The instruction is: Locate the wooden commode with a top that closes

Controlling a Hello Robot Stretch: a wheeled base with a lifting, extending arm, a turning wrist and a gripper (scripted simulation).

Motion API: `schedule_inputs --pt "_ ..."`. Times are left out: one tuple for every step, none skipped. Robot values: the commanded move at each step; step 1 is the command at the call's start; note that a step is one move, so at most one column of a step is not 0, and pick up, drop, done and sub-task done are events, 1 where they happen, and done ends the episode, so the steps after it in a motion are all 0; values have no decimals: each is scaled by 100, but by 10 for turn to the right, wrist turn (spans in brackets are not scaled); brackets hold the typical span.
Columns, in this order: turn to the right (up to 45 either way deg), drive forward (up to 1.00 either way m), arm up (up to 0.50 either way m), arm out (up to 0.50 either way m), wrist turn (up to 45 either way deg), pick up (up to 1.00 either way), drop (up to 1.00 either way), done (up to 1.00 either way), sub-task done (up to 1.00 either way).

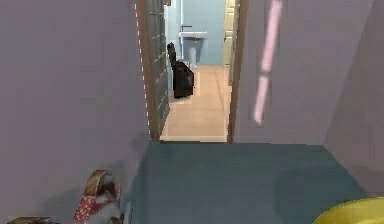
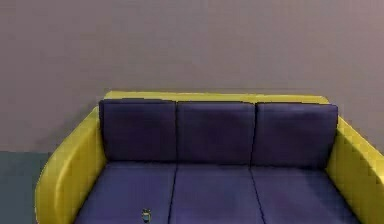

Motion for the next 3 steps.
schedule_inputs --pt "0 100 0 0 0 0 0 0 0" --pt "0 100 0 0 0 0 0 0 0" --pt "0 85 0 0 0 0 0 0 0"
